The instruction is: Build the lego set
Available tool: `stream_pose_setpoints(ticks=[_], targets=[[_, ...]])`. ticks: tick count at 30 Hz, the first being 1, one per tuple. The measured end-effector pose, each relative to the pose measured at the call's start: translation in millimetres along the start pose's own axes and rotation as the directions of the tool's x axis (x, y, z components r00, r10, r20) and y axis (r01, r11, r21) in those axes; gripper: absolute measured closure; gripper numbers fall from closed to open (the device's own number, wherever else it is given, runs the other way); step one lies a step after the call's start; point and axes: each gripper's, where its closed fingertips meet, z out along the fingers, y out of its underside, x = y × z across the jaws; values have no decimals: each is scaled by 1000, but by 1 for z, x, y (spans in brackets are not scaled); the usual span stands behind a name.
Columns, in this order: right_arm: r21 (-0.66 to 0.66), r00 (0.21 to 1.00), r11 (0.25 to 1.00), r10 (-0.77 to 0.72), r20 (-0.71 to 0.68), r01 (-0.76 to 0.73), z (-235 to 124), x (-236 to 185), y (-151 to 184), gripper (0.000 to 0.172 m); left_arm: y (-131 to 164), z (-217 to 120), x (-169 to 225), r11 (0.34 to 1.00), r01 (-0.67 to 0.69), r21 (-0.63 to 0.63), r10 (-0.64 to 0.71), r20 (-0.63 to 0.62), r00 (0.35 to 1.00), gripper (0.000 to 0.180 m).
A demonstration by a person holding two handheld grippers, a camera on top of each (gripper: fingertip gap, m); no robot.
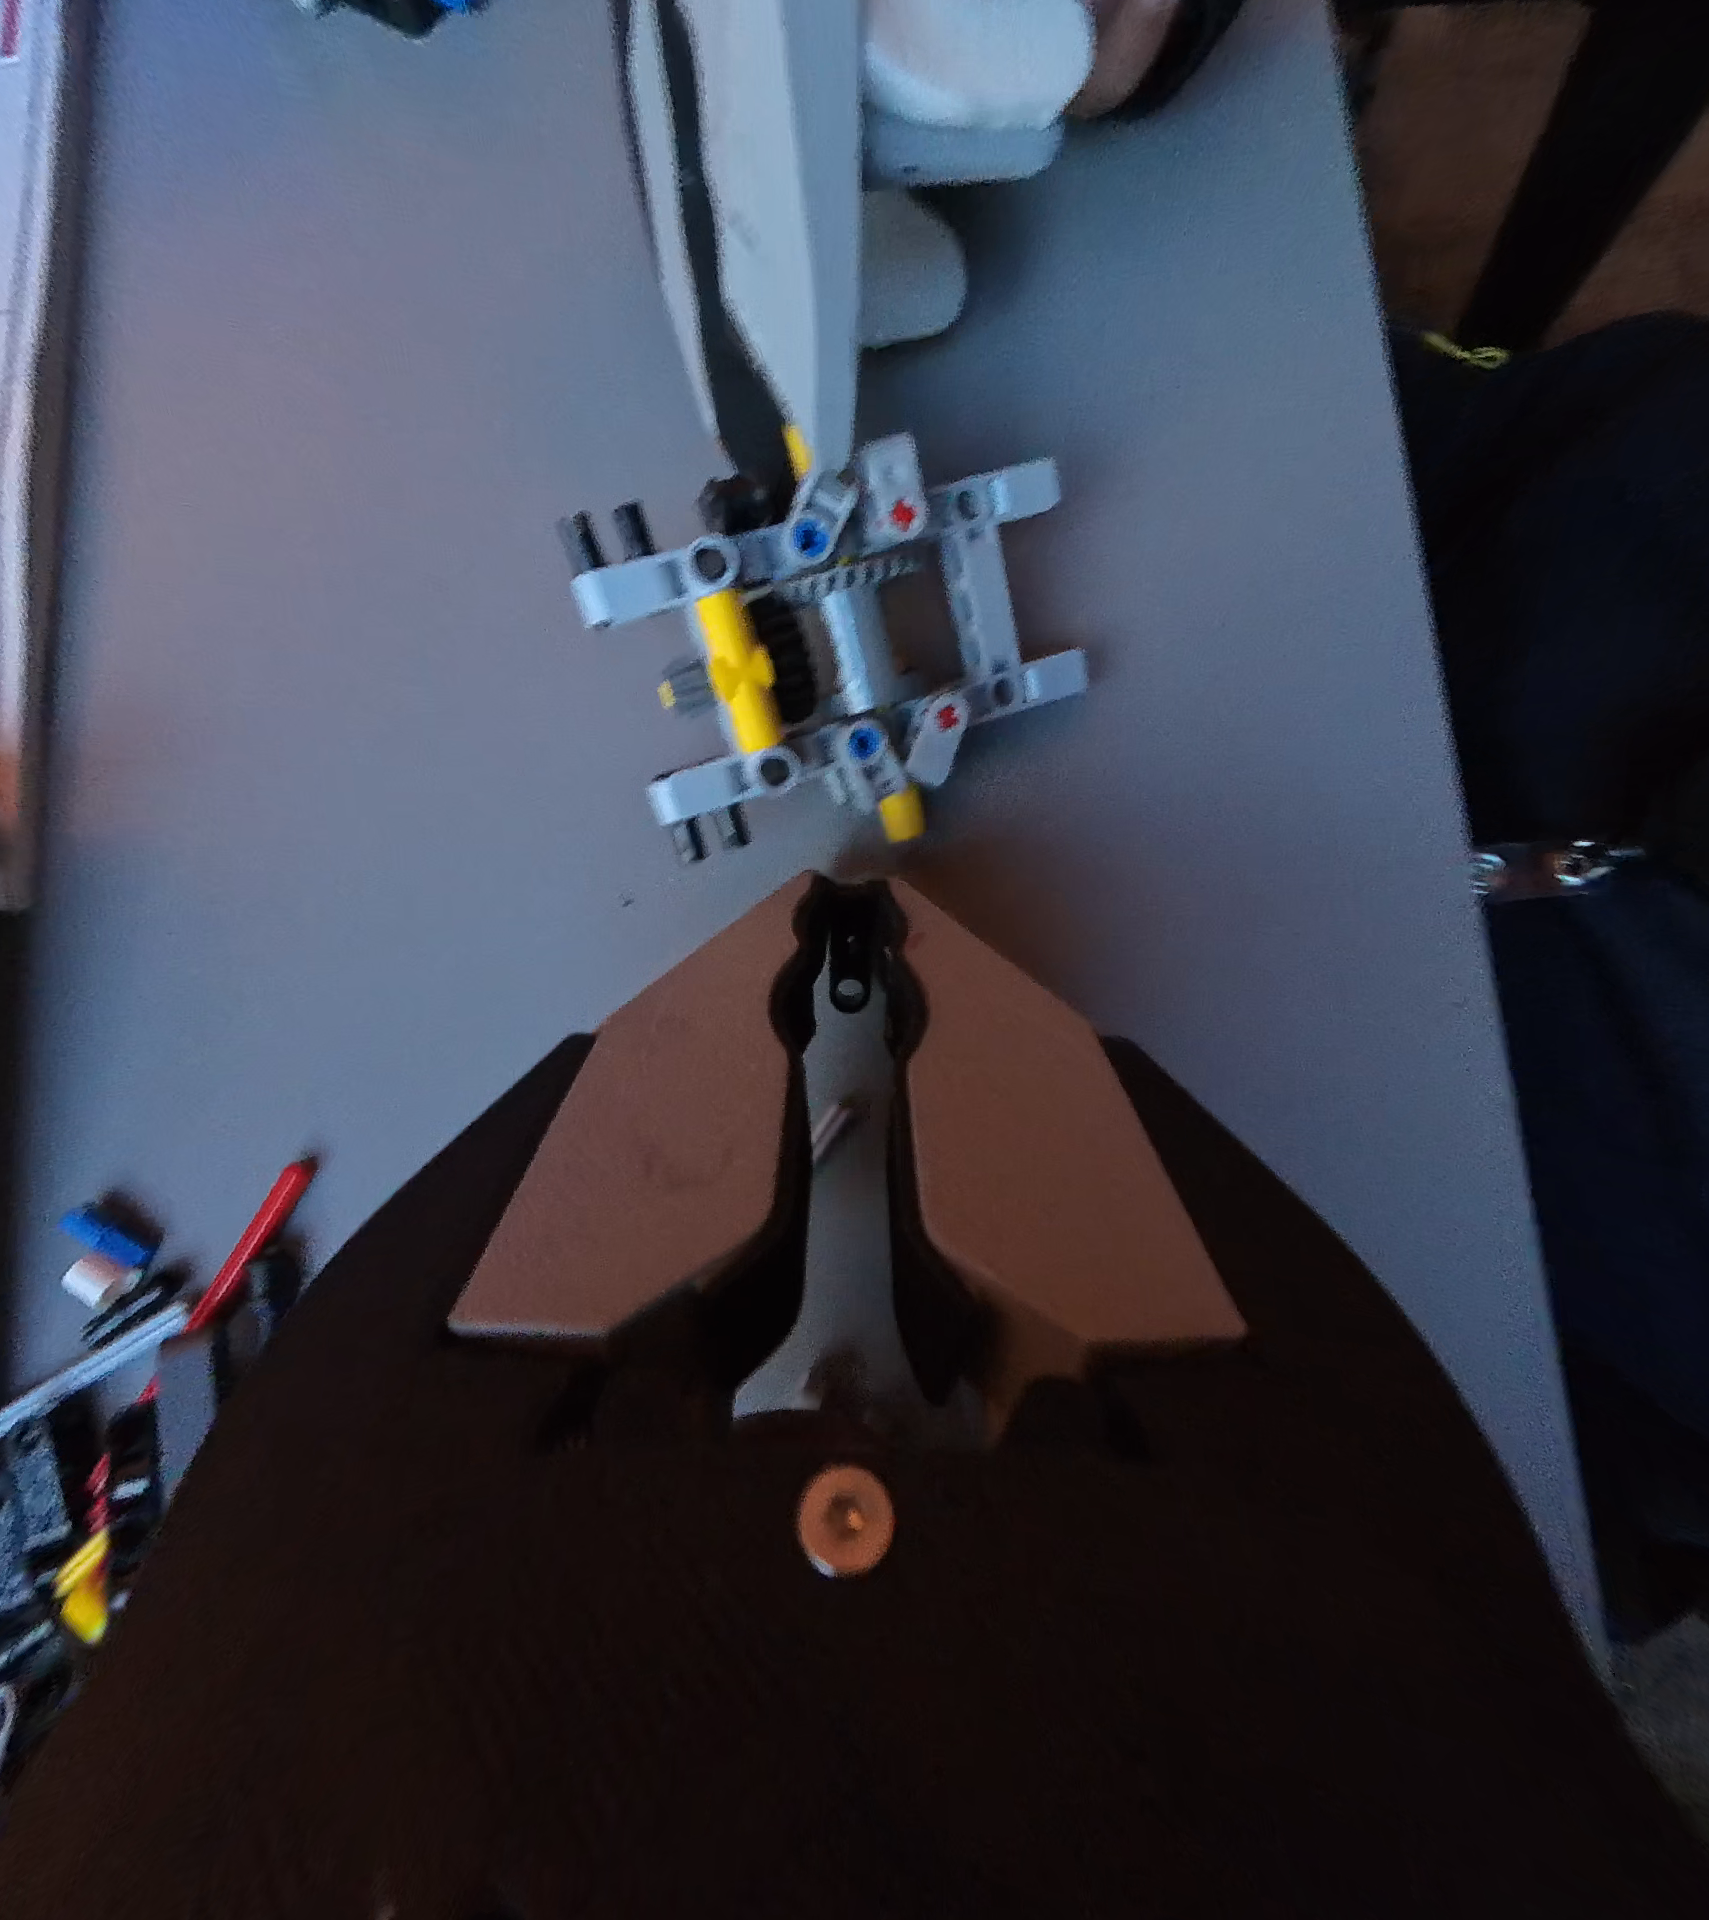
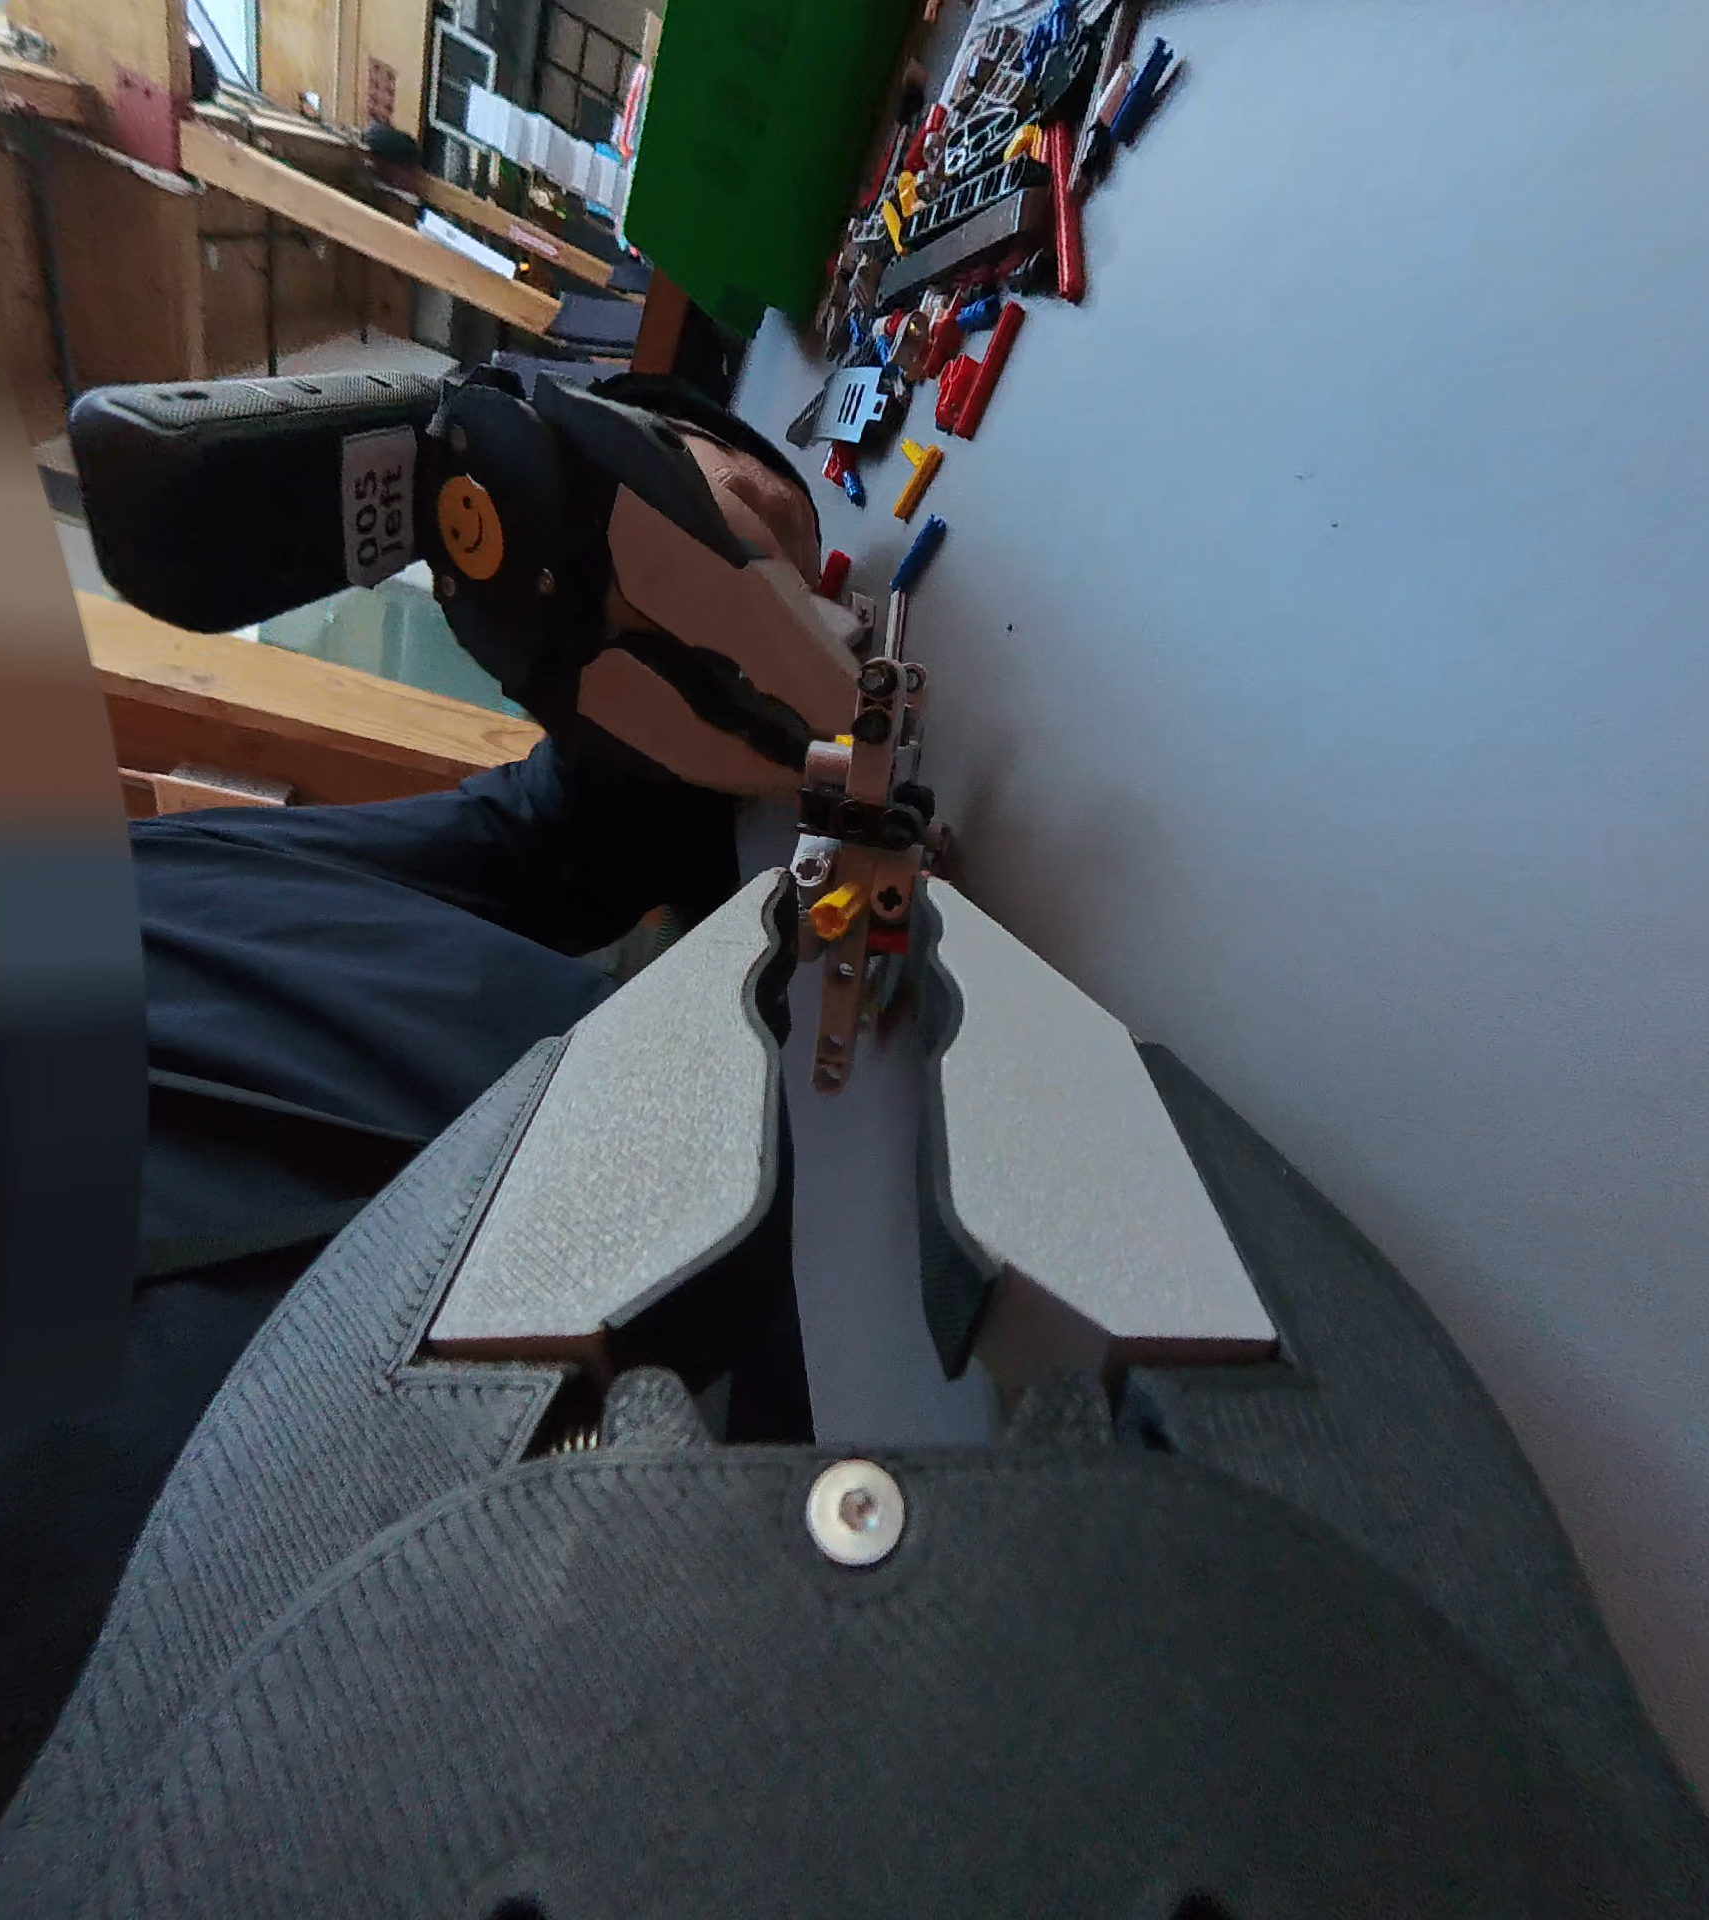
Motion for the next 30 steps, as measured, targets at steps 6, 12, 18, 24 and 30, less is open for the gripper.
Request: stream_pose_setpoints(ticks=[6, 12, 18, 24, 30], targets=[[29, 999, 999, 33, 35, -34, -13, 1, -2, 153, -16, -3, -9, 993, 18, 114, -24, 55, 998, 175], [47, 995, 994, 94, 43, -96, -18, 6, -8, 153, -15, 9, -6, 996, -3, 90, -5, 91, 996, 175], [-27, 993, 1000, -5, -114, 2, -22, 5, -8, 149, -23, -1, -9, 984, -88, 155, 66, 140, 988, 175], [-81, 929, 992, -118, -350, 95, -45, 15, -7, 130, -62, -38, 3, 868, -348, 353, 253, 288, 924, 175], [14, 892, 967, -229, -389, 254, -56, -17, -25, 131, -88, -67, 7, 798, -355, 486, 197, 347, 917, 175]])
